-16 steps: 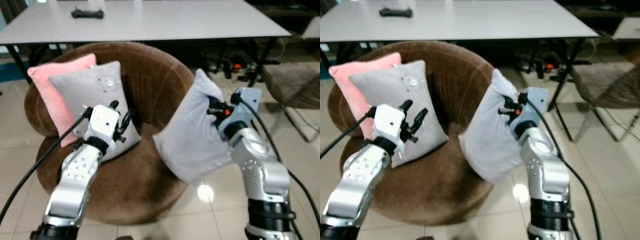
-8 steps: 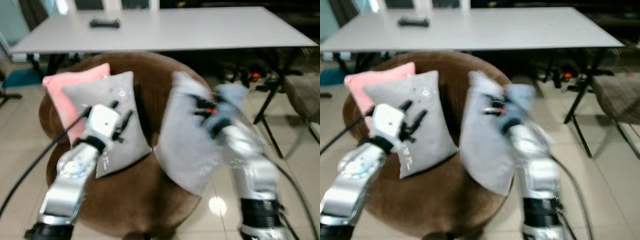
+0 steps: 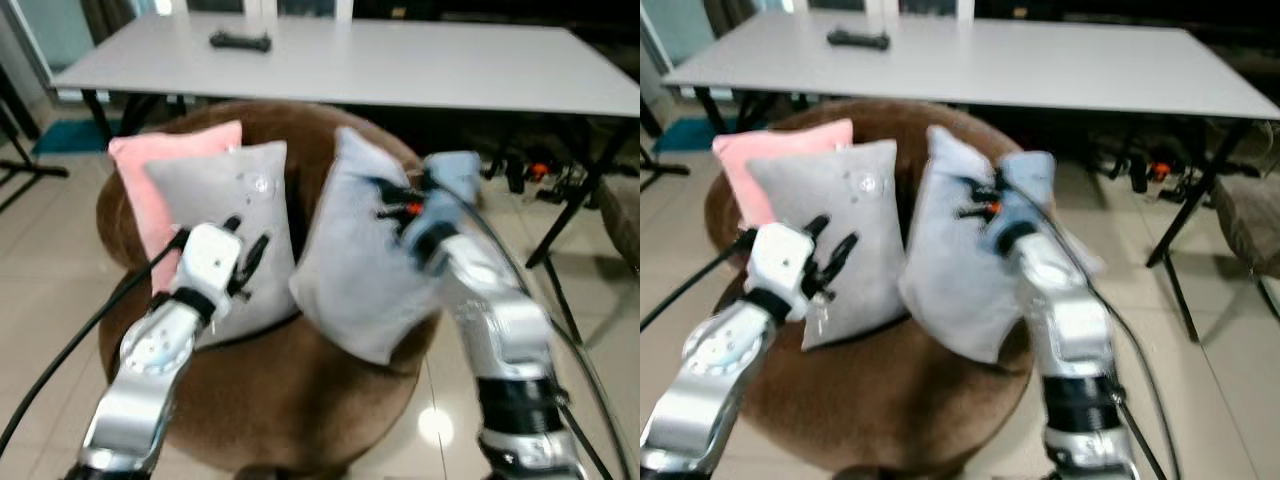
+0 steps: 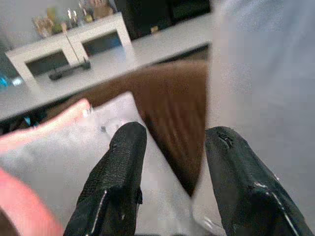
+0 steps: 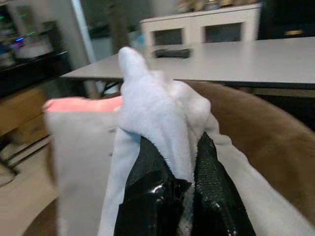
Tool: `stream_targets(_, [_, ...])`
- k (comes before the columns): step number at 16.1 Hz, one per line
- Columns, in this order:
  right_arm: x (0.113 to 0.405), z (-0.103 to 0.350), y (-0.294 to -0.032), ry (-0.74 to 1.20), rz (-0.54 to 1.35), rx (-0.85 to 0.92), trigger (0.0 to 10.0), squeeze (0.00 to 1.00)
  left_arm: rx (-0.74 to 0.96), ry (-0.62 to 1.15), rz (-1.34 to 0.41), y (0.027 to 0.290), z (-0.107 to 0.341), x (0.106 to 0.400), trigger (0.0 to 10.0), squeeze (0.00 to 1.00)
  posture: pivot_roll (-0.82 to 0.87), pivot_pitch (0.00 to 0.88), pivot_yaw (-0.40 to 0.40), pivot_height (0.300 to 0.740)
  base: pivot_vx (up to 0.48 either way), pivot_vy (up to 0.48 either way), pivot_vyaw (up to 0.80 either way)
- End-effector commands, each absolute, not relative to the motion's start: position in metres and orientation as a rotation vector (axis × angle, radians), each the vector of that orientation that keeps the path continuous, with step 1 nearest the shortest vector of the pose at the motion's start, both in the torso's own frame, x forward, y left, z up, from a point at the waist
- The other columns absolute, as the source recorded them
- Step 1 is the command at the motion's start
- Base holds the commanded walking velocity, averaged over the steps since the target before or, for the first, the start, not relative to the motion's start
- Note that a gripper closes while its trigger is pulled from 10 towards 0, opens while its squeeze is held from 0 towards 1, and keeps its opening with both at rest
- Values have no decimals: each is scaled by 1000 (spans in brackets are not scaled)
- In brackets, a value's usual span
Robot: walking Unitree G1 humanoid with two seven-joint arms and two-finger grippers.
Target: Move the pillow to the sofa from floor
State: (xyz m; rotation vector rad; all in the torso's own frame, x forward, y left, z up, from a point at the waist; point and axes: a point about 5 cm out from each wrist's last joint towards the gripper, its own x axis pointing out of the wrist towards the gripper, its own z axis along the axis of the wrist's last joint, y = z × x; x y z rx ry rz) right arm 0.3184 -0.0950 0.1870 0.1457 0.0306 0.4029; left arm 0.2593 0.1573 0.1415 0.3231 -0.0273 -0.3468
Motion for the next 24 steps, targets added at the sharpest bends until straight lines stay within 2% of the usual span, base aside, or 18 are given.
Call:
stream_targets(1, [322, 202, -100, -25, 397, 141, 10000, 0, 332, -21, -366, 153, 141, 257, 10000, 0, 108, 0, -12, 740, 0, 0, 0])
stream_targets(4, [328, 202, -97, -5, 397, 115, 10000, 0, 349, 19, -400, 157, 132, 253, 10000, 0, 102, 0, -24, 740, 0, 0, 0])
stream_targets(6, [340, 197, -100, 82, 323, 88, 10000, 0, 361, 42, -416, 163, 129, 250, 10000, 0, 101, 0, -32, 740, 0, 0, 0])
stream_targets(9, [354, 193, -100, 178, 270, 140, 10000, 0, 375, 70, -441, 170, 126, 245, 10000, 0, 102, 0, -43, 740, 0, 0, 0])
stream_targets(11, [367, 189, -89, 250, 272, 213, 10000, 0, 392, 105, -479, 177, 122, 237, 10000, 0, 108, 0, -51, 740, 0, 0, 0])
stream_targets(13, [383, 188, -64, 350, 297, 283, 10000, 0, 419, 157, -525, 185, 117, 226, 10000, 0, 123, 0, -59, 740, 0, 0, 0])
stream_targets(16, [394, 186, -54, 404, 202, 352, 10000, 0, 416, 175, -540, 188, 119, 216, 10000, 0, 145, 0, -68, 740, 0, 0, 0])
stream_targets(18, [397, 188, -42, 455, 214, 448, 10000, 0, 417, 197, -544, 192, 119, 209, 10000, 0, 159, 0, -71, 740, 0, 0, 0])
stream_targets(24, [395, 224, -1, 516, 369, 593, 10000, 0, 406, 225, -561, 197, 123, 196, 10000, 0, 159, 0, -77, 740, 0, 0, 0])
